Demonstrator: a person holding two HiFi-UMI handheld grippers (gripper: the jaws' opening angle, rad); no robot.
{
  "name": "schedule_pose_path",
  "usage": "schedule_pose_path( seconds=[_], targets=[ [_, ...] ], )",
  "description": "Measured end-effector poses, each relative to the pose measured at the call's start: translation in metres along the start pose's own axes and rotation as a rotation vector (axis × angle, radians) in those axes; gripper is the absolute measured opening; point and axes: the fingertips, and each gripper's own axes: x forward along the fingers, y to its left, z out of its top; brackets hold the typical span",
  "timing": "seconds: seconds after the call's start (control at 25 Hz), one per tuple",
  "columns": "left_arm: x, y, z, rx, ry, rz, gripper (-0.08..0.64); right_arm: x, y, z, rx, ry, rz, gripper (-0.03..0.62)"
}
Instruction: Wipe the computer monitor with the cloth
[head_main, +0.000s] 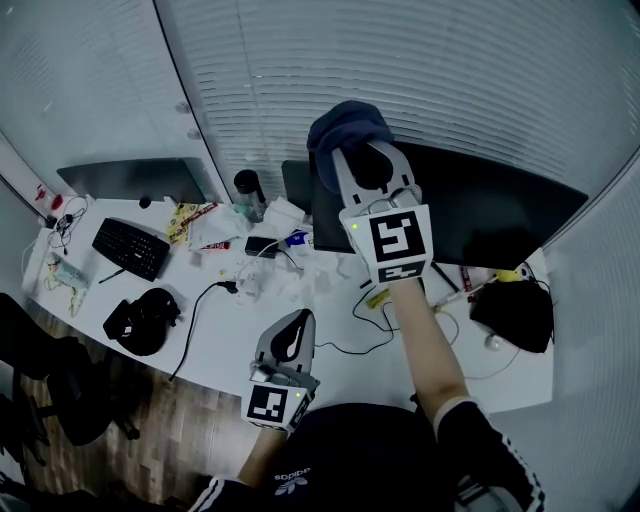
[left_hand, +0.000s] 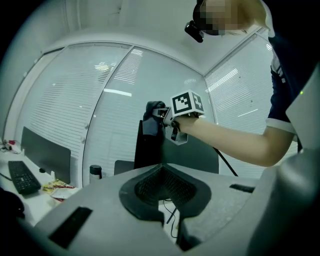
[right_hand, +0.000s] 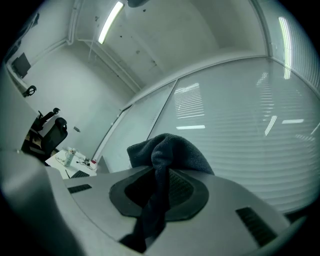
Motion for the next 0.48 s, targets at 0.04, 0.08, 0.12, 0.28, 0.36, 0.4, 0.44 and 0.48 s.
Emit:
schedule_pose_path(
  seconds=[0.04,0.08,0.12,0.28,0.36,0.4,0.44,0.48],
  targets=[
    [0.0,0.005,-0.002,0.004,0.014,0.006,0.005,0.005,0.002,-0.005,0.002,0.007,0.001,0.048],
    [0.001,0.01,-0.004,0.006,0.03,0.012,0.005,0.009,0.003,-0.009,0.003,0.011,0.003,0.046],
    [0.002,0.014,-0.006,0.005,0.041,0.017,0.005,0.013,0.005,-0.013,0.004,0.013,0.006,0.047],
    [0.01,0.018,-0.002,-0.011,0.004,0.009,0.005,0.023,0.013,-0.023,-0.017,0.017,0.024,0.046],
    [0.013,0.018,-0.002,-0.015,0.002,0.005,0.005,0.026,0.018,-0.026,-0.033,0.021,0.035,0.047],
    [0.014,0.018,-0.003,-0.017,0.006,0.002,0.005,0.026,0.02,-0.028,-0.044,0.023,0.039,0.046],
    [0.015,0.018,-0.004,-0.018,0.008,0.0,0.005,0.027,0.021,-0.029,-0.054,0.024,0.042,0.047],
    [0.016,0.017,-0.006,-0.019,0.01,-0.002,0.005,0.026,0.022,-0.03,-0.061,0.024,0.044,0.047]
  ],
)
